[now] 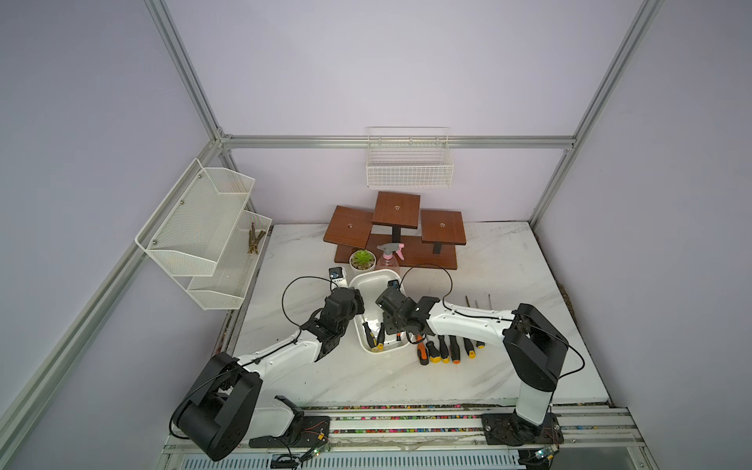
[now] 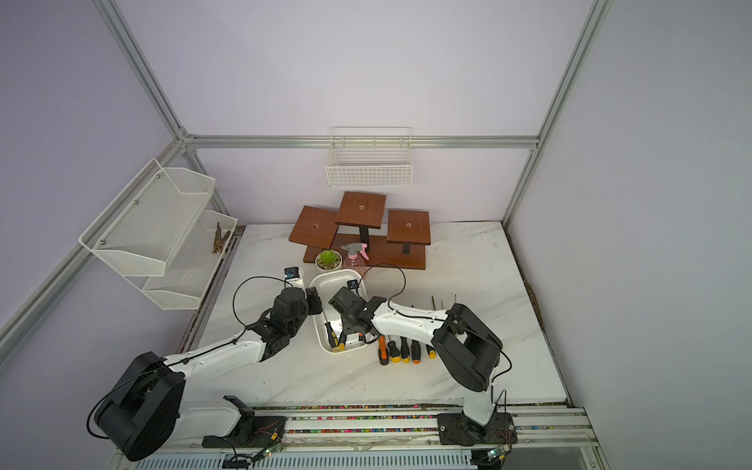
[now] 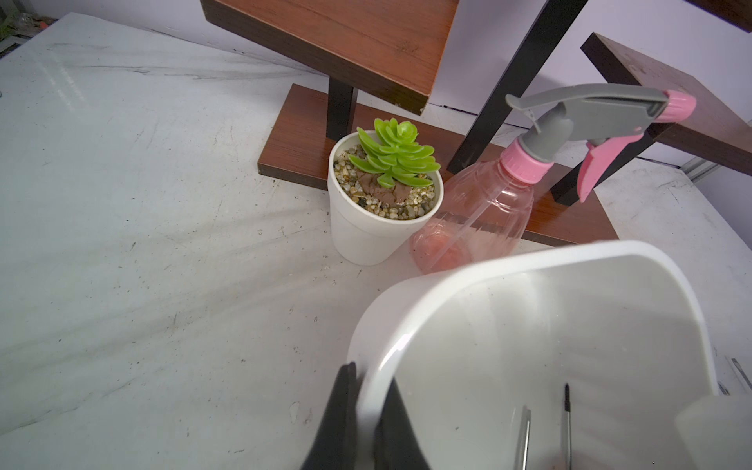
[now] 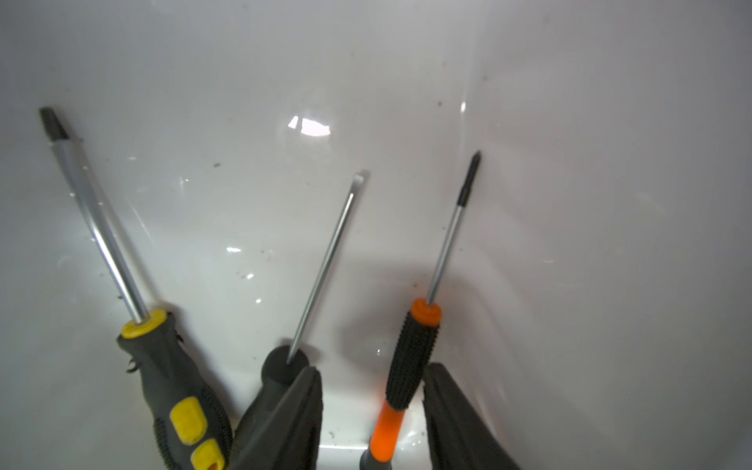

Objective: Take out the screwdriver from the storage box
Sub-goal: Pick up the screwdriver from the storage box.

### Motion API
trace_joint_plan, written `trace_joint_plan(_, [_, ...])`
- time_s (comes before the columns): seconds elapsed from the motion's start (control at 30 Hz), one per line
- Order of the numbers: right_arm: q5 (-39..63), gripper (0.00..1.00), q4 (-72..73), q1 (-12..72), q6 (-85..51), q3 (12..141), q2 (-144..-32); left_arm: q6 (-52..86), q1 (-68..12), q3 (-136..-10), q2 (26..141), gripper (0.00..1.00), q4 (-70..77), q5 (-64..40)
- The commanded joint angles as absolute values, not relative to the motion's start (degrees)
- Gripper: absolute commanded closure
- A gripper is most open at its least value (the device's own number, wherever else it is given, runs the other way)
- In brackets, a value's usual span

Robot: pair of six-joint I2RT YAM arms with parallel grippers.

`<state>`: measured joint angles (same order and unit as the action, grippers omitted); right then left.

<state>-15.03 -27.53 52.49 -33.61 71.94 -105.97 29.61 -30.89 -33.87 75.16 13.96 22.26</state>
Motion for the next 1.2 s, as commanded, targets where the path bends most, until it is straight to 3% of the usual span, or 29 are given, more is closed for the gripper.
trace_joint_plan(0.0, [-14.30,0.53,-27.16,50.16,-35.13,72.09,-107.72,29.53,-30.94,-34.19,74.88,1.00,15.13,21.97])
trace_joint_plan(0.37, [-8.81,0.53,-22.88,48.56,-37.14,71.70,-110.92,29.49,-30.94,-34.10,74.79,1.00,15.16,22.05])
trace_joint_plan(0.6, [-10.72,0.57,-22.73,47.43,-37.22,69.38,-110.14,29.53,-30.93,-34.02,74.71,1.00,15.13,21.97])
trace_joint_plan(0.83, [-10.53,0.74,-21.36,46.22,-37.08,67.47,-109.91,29.55,-30.94,-34.10,74.79,1.00,15.16,21.97])
trace_joint_plan(1.17, [-9.86,0.91,-21.69,45.53,-36.07,68.41,-113.09,29.62,-30.94,-34.21,75.04,1.00,15.13,22.07])
